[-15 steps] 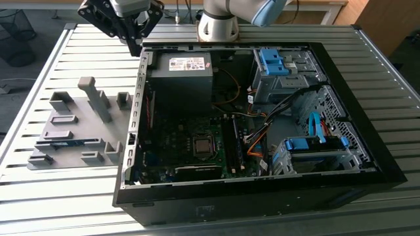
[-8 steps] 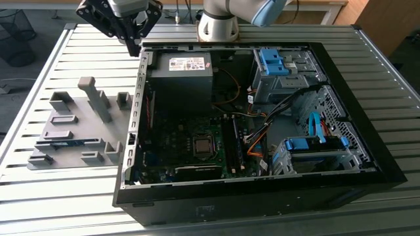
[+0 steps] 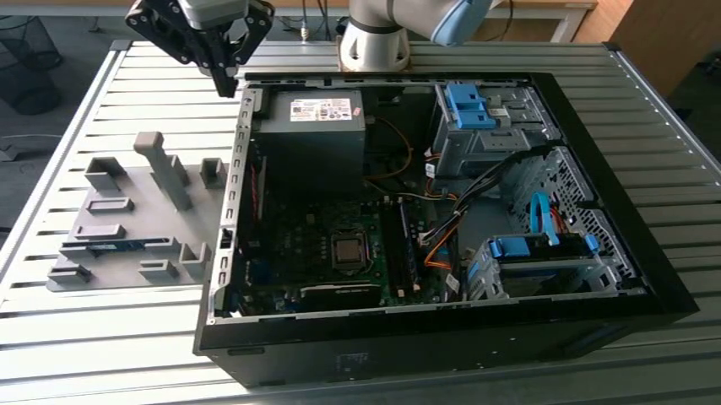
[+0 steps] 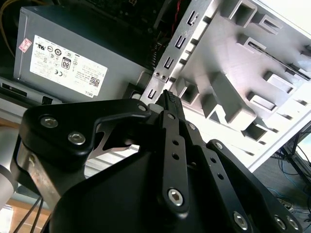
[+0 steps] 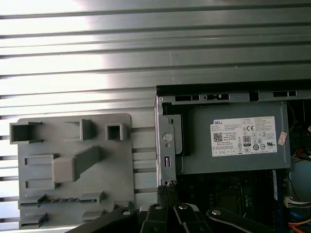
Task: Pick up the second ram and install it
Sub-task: 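Reach for the second ram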
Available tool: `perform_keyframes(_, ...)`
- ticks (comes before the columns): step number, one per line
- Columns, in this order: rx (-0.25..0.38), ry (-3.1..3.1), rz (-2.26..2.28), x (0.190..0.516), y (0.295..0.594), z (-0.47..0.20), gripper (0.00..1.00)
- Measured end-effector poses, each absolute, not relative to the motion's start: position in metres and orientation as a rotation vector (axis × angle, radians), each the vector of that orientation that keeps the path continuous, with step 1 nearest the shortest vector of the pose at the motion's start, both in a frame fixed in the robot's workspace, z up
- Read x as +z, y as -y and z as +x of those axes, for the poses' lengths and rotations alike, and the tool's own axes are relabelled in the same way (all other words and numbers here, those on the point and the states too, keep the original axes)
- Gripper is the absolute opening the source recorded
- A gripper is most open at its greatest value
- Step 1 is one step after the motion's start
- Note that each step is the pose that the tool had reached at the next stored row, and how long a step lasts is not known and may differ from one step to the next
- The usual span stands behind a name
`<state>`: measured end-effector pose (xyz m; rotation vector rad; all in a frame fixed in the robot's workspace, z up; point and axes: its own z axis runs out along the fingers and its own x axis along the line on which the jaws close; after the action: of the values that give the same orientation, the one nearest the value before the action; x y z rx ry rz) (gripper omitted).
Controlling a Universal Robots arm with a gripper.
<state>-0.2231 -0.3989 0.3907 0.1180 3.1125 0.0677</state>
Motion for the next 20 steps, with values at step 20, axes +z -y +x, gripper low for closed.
perform_keyframes(20,0.068,-3.112,0.118,0.3906,0.3989,-0.2302,0.11)
